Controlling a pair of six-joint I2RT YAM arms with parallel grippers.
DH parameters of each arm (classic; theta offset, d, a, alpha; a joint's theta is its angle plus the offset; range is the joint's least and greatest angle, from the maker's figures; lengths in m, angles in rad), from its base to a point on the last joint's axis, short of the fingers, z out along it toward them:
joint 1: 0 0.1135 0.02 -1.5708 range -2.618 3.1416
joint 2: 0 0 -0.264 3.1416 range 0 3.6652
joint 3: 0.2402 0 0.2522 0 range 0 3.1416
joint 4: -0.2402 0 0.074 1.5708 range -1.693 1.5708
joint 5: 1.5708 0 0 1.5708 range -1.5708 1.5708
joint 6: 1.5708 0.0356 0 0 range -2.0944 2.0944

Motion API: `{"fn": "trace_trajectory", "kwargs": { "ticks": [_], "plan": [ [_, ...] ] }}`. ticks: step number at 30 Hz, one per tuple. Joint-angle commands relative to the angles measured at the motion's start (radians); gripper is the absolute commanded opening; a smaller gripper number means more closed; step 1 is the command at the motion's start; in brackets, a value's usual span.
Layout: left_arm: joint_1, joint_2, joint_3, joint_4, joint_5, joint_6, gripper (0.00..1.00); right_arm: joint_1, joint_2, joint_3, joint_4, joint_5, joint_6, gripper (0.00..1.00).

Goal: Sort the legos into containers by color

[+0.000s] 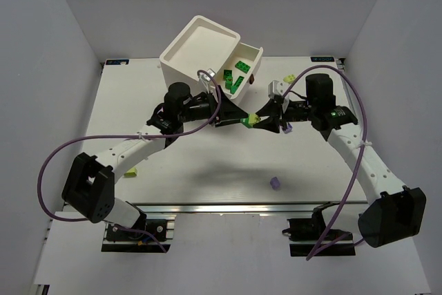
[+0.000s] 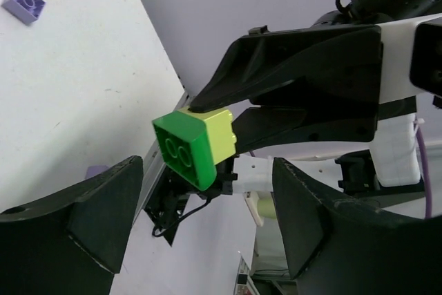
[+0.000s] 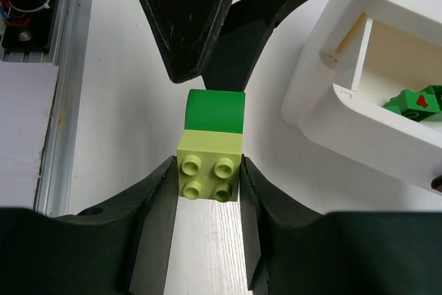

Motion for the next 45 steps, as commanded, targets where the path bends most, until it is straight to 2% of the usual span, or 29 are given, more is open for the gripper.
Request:
{"fn": "trace_trajectory", "kwargs": {
  "ticks": [1,5,6,9,12,13,19,21,22,35,40,45],
  "plan": [
    [-0.005,-0.002,-0.013,0.069,0.037,-0.034,0.83,0.028,-0.013,-0.004,0.082,0.007,0.029,0.00],
    [-0.005,0.013,-0.011,0.070,0.047,-0.037,0.71,0.043,-0.009,0.002,0.111,0.017,0.056,0.00],
    [-0.005,0.015,-0.011,0.070,0.047,-0.038,0.64,0.046,-0.011,0.004,0.113,0.018,0.057,0.00],
    [-0.005,0.019,-0.011,0.067,0.042,-0.038,0.53,0.059,-0.017,0.004,0.122,0.020,0.063,0.00],
    [-0.005,0.021,-0.011,0.064,0.037,-0.035,0.38,0.062,-0.025,-0.002,0.122,0.024,0.063,0.00],
    [-0.005,0.019,-0.011,0.063,0.037,-0.035,0.30,0.062,-0.026,-0.004,0.123,0.026,0.065,0.00],
    [-0.005,0.015,-0.004,0.044,0.018,-0.031,0.10,0.063,-0.043,-0.028,0.122,0.044,0.065,0.00],
    [-0.005,0.007,-0.004,0.035,0.008,-0.026,0.07,0.062,-0.055,-0.034,0.117,0.050,0.062,0.00],
    [-0.005,0.006,-0.005,0.032,-0.001,-0.026,0.01,0.062,-0.058,-0.044,0.120,0.052,0.062,0.00],
    [0.015,-0.050,-0.011,-0.108,-0.071,0.035,0.00,0.031,-0.167,-0.111,0.199,0.052,0.157,0.00],
    [0.015,-0.034,0.065,-0.163,-0.081,0.075,0.00,0.014,-0.206,-0.130,0.202,0.089,0.174,0.00],
    [0.024,0.019,0.248,-0.350,-0.137,0.204,0.00,-0.001,-0.261,-0.172,0.235,0.179,0.215,0.00]
  ]
}}
